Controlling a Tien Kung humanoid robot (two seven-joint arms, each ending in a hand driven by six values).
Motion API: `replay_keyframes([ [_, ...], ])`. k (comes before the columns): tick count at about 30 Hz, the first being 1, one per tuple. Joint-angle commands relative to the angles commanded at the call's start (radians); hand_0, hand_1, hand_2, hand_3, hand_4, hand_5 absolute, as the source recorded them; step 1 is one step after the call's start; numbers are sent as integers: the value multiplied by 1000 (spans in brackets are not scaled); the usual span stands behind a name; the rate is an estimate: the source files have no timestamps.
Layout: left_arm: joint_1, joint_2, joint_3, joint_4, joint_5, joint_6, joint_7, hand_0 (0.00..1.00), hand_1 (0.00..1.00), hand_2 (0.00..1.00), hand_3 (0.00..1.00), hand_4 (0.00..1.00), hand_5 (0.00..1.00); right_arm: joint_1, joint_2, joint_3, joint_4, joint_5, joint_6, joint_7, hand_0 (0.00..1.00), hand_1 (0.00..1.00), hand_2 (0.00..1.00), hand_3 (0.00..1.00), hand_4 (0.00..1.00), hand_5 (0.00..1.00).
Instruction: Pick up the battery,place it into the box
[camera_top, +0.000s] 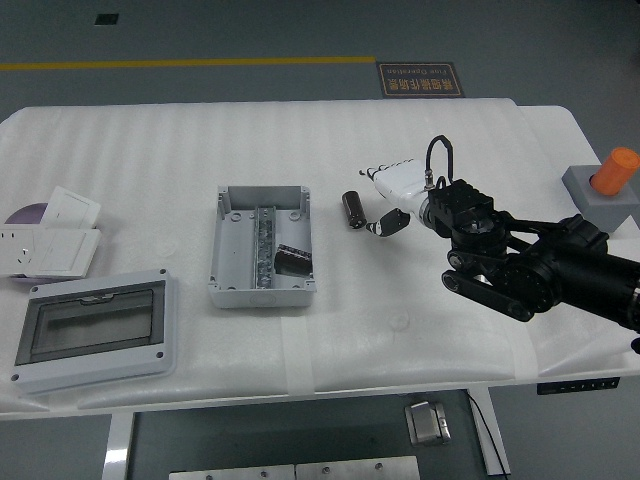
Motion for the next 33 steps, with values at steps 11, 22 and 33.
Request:
replay_keyframes([
  [11,-8,7,15,-1,0,0,0,623,649,357,575,512,468,44,69,77,-93,-54,121,46,807,814,844,887,800,466],
  [22,-17,12,14,-5,11,-1,2,624,649,359,575,511,467,30,104,134,-110,-95,201,74,790,793,813,848,739,434],
  [33,-23,16,13,-9,24,0,1,623,649,359,575,511,467,20,114,157,-138,-101,244,84,788,798,807,843,738,427],
])
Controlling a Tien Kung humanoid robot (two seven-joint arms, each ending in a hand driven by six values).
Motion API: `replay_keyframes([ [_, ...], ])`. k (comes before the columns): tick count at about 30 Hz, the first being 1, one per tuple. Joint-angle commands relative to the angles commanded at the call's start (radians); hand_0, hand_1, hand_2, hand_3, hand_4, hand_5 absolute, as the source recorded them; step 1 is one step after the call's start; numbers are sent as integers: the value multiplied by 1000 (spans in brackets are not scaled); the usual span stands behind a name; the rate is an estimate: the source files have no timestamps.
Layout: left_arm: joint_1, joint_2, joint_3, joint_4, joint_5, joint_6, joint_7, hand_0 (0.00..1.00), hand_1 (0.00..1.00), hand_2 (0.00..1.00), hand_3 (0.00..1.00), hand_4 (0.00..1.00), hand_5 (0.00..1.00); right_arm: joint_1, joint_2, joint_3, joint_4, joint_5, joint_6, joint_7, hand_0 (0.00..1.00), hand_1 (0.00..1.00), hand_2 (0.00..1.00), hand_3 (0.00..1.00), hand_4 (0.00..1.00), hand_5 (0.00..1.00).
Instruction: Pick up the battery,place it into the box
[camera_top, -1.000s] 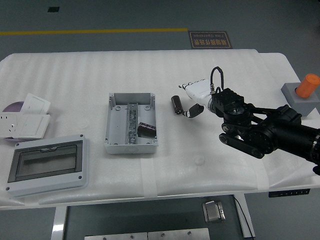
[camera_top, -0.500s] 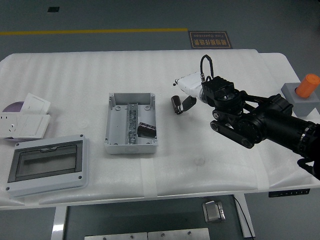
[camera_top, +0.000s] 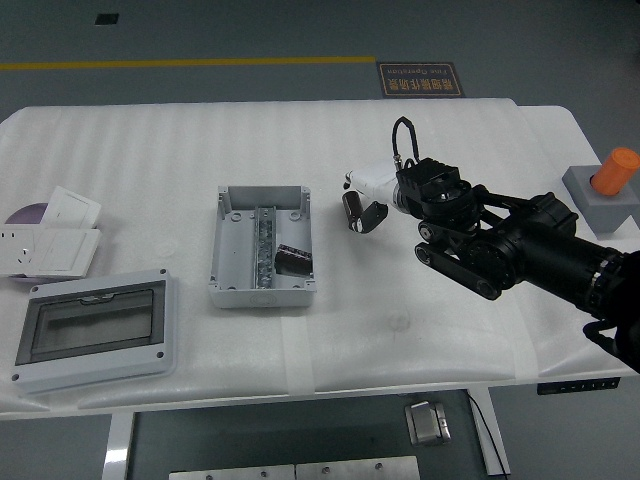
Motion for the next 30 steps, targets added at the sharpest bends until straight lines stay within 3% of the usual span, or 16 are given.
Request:
replay_keyframes([
  [13,-3,2,9,0,2,2,-1,623,649,359,575,510,467,-1,19,10,-47,23,9,-9,795,801,807,853,766,443],
  [15,-3,3,11,-1,3,2,-1,623,649,359,575,505,467,0,22,7,-52,32,3,-11,795,802,808,864,749,405],
  [30,-7,1,8,-6,12,1,0,623,649,361,575,504,467,7,29,-11,-43,50,-18,-19,798,805,818,905,758,394],
])
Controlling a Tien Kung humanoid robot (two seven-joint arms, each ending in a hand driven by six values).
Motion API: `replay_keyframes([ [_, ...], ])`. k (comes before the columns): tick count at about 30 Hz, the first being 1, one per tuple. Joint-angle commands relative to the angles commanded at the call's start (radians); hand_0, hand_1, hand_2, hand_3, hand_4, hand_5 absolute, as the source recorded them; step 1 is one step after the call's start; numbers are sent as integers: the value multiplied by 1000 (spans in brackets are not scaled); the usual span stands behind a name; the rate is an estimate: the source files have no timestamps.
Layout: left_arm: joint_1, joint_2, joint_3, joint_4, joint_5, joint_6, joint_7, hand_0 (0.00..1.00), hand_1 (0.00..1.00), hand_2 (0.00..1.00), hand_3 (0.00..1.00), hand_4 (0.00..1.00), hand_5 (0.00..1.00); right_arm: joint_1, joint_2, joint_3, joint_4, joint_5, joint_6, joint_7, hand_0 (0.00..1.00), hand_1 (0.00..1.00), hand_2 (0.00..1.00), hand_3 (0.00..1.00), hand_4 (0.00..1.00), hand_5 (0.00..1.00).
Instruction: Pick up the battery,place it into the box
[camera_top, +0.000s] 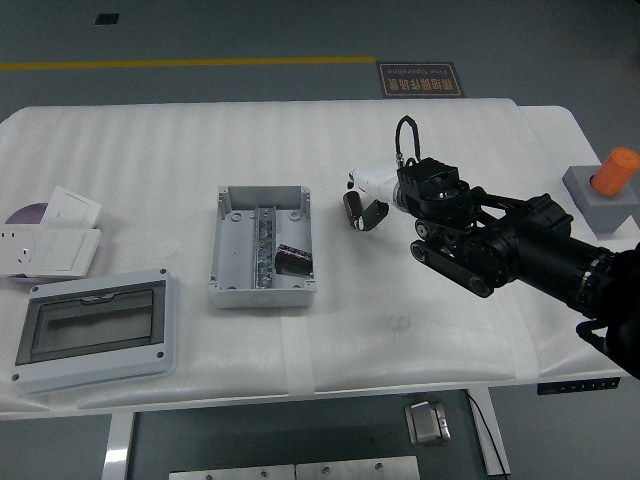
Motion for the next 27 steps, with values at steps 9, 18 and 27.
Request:
replay_keyframes([
  [9,-5,0,1,-3,7,0,0,622,649,361,575,499,463,-6,6,22,-13,-19,29,2,800,806,819,899,758,394],
  [18,-8,2,1,-5,12,-1,0,621,650,360,575,497,464,-19,12,46,-26,-33,48,5,802,809,823,900,795,408],
  [27,-9,3,2,-5,13,-1,0,622,650,361,576,498,465,-22,19,59,-33,-31,35,7,800,810,816,901,803,414],
])
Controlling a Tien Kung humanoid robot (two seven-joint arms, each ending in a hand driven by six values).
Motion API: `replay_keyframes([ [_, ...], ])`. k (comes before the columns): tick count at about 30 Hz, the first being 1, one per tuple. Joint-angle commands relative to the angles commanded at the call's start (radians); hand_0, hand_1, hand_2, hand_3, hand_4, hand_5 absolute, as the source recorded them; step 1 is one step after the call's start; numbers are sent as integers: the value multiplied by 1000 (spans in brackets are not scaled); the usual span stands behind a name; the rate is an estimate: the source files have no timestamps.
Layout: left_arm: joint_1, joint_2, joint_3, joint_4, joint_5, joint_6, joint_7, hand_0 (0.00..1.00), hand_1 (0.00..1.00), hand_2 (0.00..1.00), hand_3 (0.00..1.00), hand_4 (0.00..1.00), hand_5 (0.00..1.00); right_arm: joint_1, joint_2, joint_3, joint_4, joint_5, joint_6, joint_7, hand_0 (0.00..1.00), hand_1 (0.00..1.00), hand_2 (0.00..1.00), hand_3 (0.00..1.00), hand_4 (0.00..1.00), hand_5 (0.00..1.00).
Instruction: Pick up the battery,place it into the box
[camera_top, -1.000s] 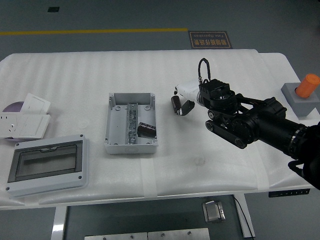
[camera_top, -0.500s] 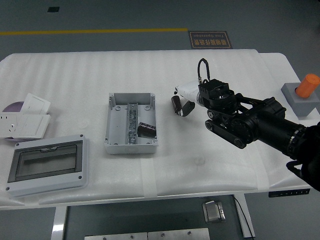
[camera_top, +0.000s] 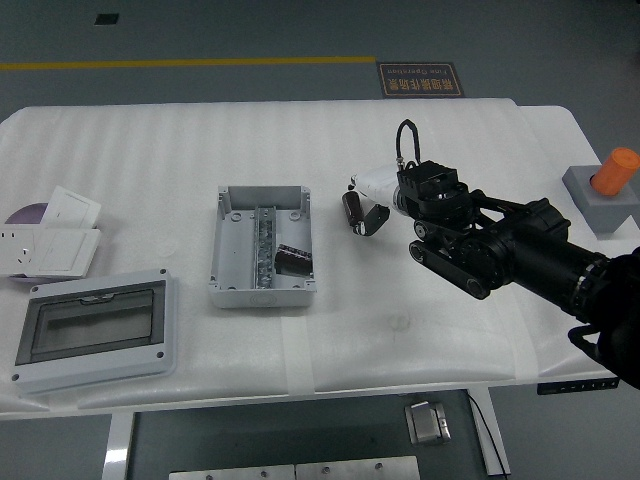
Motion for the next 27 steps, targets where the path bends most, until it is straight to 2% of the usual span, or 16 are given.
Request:
replay_keyframes([
  [4,-3,1,-3,-2,6,0,0,622,650,361,576,498,465,-1,0,9,-8,-6,2,2,800,810,816,901,803,414],
  [5,-3,1,-4,-3,7,0,0,622,650,361,575,499,466,-1,-1,11,-9,-7,3,2,790,796,782,870,762,407],
  [10,-4,0,-6,-6,14,0,0,622,650,361,575,499,466,-5,-2,19,-11,-17,11,3,790,796,782,870,762,407],
  [11,-4,0,-6,-6,15,0,0,622,650,361,576,499,467,-6,-2,20,-11,-18,12,4,778,779,758,813,637,342],
  [16,-5,-1,-7,-9,21,-1,0,622,650,361,576,499,467,-11,1,23,-9,-19,17,3,778,779,758,813,637,342],
  [17,-6,-1,-7,-9,22,-1,0,622,650,359,574,499,469,-11,2,23,-9,-18,17,3,776,768,744,792,589,311],
  [27,-2,-1,-10,-10,27,1,-1,622,650,359,574,501,473,-18,3,28,-8,-20,15,6,774,768,743,790,593,314],
])
